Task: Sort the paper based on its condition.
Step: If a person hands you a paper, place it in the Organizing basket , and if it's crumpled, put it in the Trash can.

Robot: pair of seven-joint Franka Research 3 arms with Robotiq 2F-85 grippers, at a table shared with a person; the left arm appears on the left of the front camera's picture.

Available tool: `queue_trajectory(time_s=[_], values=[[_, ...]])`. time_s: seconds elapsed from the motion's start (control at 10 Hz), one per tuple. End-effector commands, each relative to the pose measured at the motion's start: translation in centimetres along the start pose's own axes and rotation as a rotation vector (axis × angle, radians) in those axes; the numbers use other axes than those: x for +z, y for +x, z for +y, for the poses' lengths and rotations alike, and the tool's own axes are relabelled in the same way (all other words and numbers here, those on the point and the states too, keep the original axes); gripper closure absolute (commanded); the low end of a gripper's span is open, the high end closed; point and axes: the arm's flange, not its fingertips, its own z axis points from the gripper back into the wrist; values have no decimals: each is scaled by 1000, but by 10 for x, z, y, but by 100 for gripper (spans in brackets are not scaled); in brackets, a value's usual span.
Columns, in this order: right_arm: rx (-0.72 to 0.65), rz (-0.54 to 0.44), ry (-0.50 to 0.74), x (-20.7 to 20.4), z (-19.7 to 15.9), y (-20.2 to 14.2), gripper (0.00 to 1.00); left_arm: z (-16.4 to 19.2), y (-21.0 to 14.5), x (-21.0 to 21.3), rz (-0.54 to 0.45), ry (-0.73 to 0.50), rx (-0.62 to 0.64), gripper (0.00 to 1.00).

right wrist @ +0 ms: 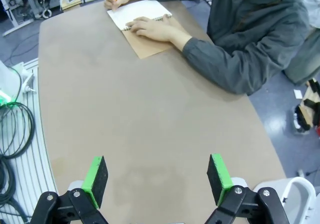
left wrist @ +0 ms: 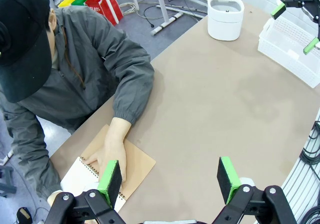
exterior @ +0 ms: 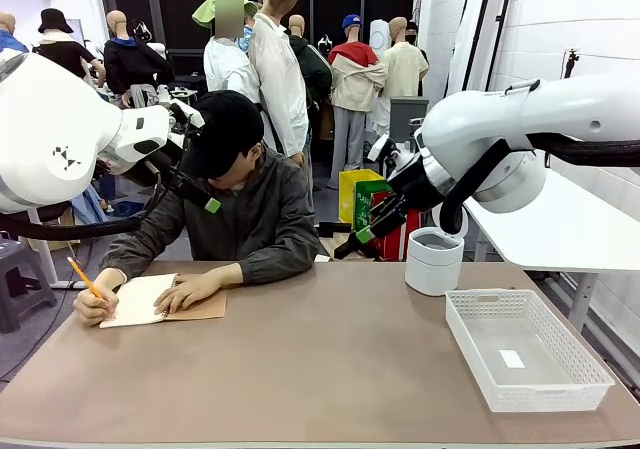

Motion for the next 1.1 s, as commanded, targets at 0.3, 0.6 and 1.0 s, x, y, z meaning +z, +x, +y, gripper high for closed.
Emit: queue_trajectory(time_s=[0.3,0.6,1.0], values=[[1,2,2,-1,1,-2,0,0,-1,0,2,5,15,0],[1,2,2,-1,1,-2,0,0,-1,0,2,5,15,0],[1,2,2,-1,1,-2,0,0,-1,0,2,5,15,0]])
